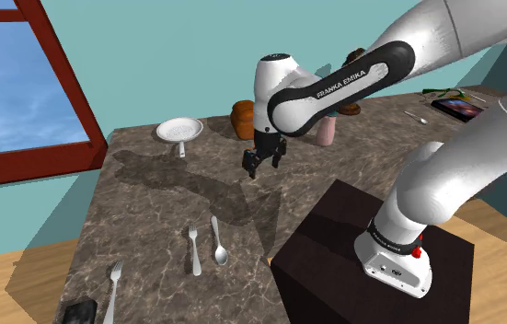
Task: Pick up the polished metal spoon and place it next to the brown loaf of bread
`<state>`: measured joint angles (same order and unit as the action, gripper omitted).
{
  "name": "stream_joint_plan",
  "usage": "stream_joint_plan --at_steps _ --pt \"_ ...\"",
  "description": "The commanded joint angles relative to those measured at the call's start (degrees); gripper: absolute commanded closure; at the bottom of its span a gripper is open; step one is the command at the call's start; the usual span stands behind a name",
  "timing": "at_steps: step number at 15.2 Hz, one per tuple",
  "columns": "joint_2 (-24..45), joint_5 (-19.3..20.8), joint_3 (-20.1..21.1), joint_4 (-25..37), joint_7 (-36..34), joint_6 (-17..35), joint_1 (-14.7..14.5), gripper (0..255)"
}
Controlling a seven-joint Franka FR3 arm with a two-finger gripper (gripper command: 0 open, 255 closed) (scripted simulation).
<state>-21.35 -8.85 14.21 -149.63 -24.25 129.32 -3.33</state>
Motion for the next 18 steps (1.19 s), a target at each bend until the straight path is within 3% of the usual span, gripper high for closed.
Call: stream_joint_plan --at_steps 1,10,18 --pt "4.29 -1.18 1.36 0.42 -2.85 3.79 -0.29 0" --pt "25.08 -2.92 5.44 6.35 -15.13 18.66 -1.85 0" --pt "44.05 -2.20 4.74 16.90 -25.05 27.94 -6.03 0"
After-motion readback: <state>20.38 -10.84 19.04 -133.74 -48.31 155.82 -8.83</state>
